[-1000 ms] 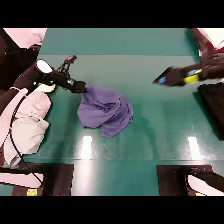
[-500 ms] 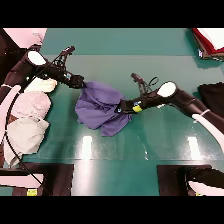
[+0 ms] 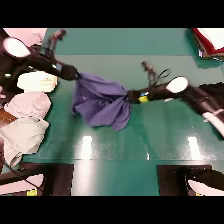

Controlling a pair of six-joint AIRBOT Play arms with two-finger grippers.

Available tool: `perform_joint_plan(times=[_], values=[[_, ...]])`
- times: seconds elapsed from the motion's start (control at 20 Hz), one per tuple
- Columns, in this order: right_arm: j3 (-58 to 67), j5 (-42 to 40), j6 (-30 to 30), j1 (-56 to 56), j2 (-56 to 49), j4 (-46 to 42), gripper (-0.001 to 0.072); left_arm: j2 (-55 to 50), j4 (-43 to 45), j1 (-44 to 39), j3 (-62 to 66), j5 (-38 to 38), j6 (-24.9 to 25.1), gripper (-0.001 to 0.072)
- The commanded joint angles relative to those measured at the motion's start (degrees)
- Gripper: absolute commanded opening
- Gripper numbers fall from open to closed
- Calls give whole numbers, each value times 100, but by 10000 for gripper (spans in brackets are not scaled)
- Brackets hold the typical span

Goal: Fold the shirts.

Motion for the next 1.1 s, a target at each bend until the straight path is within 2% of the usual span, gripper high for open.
perform_joint_plan(times=[0.0, 0.15, 0.35, 0.5, 0.65, 0.85, 1.05], values=[[855, 909, 90, -691, 848, -1104, 14, 911, 111, 2, 820, -420, 2, 25], [1884, 1443, 87, -1069, 1386, -1622, 14, 1631, -186, 2, 1513, -597, 0, 25], [2868, 1996, 85, -1189, 1755, -1628, 14, 2304, -772, 2, 2114, -850, -136, 24], [3493, 2780, 92, -1189, 1858, -1626, 14, 2577, -874, 2, 2369, -1167, -334, 25], [3783, 3392, 509, -1189, 1856, -1622, 14, 2614, -846, 2, 2378, -1547, -450, 25], [2979, 3788, 1097, -1187, 1731, -1602, 15, 2391, -726, 2, 1209, -1582, -452, 24], [1587, 3560, 909, -1189, 1091, -1613, 15, 1735, -629, 2, -929, -1300, -262, 25]])
